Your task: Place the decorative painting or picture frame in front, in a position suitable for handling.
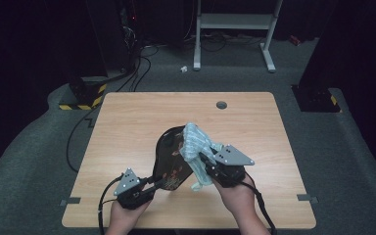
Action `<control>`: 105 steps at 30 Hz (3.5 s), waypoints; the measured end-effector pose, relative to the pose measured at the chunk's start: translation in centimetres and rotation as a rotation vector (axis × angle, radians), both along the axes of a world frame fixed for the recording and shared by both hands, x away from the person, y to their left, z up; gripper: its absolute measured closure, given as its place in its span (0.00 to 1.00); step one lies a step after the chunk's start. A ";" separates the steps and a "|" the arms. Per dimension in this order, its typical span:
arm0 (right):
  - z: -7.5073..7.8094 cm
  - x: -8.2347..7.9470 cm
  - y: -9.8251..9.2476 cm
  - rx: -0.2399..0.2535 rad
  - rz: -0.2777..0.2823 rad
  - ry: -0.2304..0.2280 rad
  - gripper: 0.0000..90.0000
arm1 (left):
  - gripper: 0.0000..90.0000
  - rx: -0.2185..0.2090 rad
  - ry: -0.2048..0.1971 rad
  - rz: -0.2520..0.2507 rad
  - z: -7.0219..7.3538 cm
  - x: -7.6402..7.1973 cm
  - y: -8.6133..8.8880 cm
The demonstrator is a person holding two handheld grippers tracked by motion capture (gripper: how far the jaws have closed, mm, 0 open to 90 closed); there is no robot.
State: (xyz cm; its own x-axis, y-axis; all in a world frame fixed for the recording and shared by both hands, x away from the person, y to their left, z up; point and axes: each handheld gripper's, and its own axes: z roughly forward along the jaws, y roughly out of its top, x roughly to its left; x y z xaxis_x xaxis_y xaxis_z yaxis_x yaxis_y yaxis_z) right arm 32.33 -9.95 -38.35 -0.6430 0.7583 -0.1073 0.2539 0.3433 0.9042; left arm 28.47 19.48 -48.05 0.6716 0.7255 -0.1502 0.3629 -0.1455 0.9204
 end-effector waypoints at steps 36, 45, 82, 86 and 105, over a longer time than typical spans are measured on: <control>1.2 -2.2 6.8 -0.015 0.176 -0.065 0.77 | 0.86 0.004 -0.018 0.013 0.0 -0.4 -0.4; 1.1 1.9 4.2 0.011 0.043 -0.031 0.78 | 0.86 0.003 -0.016 0.007 0.0 -0.4 -0.4; 1.9 -1.5 7.5 0.004 0.157 -0.120 0.78 | 0.86 0.017 -0.027 0.014 0.0 -0.5 -0.7; 2.1 0.0 6.4 0.016 0.112 -0.108 0.78 | 0.86 0.017 -0.028 0.012 0.0 -0.5 -0.7; -0.8 7.2 1.1 0.002 -0.151 0.030 0.78 | 0.86 0.019 -0.032 0.014 0.0 -0.6 -0.7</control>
